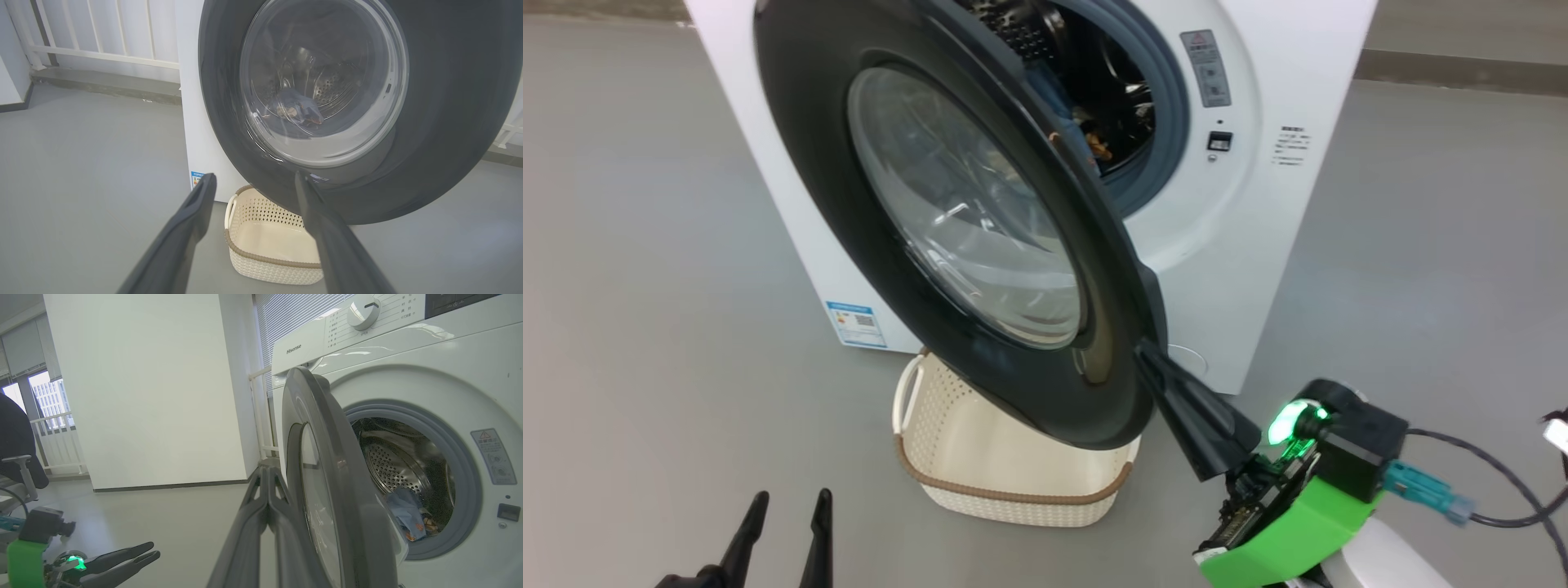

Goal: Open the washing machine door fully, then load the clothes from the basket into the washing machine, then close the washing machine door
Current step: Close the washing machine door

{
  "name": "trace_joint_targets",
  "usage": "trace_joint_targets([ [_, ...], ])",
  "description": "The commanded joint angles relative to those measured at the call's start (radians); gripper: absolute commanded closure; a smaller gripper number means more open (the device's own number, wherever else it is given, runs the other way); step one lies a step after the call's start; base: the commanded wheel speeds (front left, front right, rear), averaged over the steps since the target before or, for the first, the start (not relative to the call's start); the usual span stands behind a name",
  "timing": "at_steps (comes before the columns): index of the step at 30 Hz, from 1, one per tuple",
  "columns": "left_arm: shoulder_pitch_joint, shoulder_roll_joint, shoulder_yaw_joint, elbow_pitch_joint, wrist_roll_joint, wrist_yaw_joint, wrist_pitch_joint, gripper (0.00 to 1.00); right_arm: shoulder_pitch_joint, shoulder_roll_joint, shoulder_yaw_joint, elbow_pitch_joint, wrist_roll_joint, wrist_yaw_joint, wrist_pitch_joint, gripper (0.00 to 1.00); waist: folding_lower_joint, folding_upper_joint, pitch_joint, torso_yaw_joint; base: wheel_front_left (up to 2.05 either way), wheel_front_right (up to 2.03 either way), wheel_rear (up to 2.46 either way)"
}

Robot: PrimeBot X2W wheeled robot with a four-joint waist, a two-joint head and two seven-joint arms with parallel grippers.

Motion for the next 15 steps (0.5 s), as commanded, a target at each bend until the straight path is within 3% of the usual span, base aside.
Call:
trace_joint_targets([
  [1, -0.018, 0.0, 0.03, -0.021, 0.006, -0.002, -0.007, 0.0, -0.032, 0.012, 0.022, 0.001, 0.019, 0.006, -0.005, 1.0, 0.0, -0.0001, -0.001, 0.021, 0.0, 0.0, 0.0],
  [8, -0.023, -0.009, 0.027, -0.022, 0.003, -0.002, -0.007, 0.0, -0.036, 0.029, 0.074, 0.139, 0.033, 0.006, -0.005, 1.0, 0.0, -0.0001, 0.019, 0.052, 0.0, 0.0, 0.0],
  [15, -0.036, -0.019, 0.023, -0.023, 0.001, -0.002, -0.007, 0.0, -0.042, 0.042, 0.046, 0.219, 0.041, 0.006, -0.005, 1.0, 0.0, -0.0001, 0.049, 0.063, 0.0, 0.0, 0.0],
])
